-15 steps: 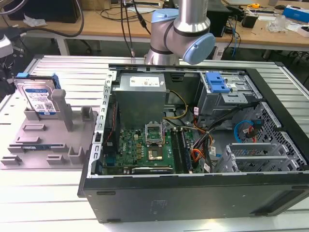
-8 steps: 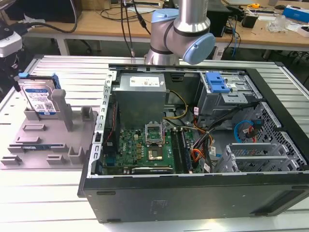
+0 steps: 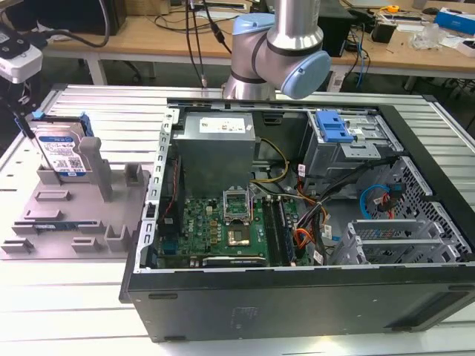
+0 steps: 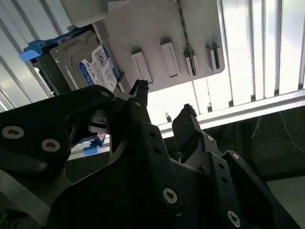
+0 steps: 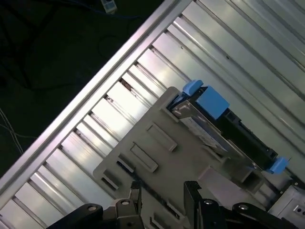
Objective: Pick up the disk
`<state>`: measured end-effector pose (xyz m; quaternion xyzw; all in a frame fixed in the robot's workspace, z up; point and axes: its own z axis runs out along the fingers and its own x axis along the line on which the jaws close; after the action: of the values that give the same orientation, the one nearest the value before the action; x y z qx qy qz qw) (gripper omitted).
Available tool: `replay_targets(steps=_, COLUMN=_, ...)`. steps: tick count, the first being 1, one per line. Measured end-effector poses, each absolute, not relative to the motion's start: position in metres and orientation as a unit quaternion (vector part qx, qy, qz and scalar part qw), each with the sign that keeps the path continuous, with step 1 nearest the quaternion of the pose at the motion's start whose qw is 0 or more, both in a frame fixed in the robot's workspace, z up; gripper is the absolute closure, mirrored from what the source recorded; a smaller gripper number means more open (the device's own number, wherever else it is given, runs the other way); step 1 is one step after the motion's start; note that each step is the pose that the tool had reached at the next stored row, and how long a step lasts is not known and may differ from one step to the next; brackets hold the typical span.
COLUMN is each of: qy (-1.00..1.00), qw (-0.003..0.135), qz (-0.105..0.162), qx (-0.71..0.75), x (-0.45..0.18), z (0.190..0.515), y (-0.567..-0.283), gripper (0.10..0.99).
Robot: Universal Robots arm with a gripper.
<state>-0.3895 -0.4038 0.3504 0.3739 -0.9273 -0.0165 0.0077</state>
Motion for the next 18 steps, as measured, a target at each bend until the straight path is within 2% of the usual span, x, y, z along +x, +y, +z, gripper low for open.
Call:
replay_targets(steps=5, qy=-0.896, qw=0.009, qz=-0.016, qx=0.443, x=-0.3895, z=0.3496, y=-0.4038, gripper=0.604)
replay_targets(steps=6, qy=-0.893, qw=0.009, qz=-0.016, qx=0.45, x=-0.3895, z=0.3495, y=-0.4037, gripper=0.588)
replay_targets(steps=7, qy=-0.89, qw=0.009, qz=-0.016, qx=0.456, x=-0.3895, z=0.3494, y=-0.4027, gripper=0.529)
replay_targets(steps=18, qy=-0.853, qw=0.01, qz=-0.015, qx=0.522, x=-0.3895, z=0.3491, y=-0.3996, gripper=0.529)
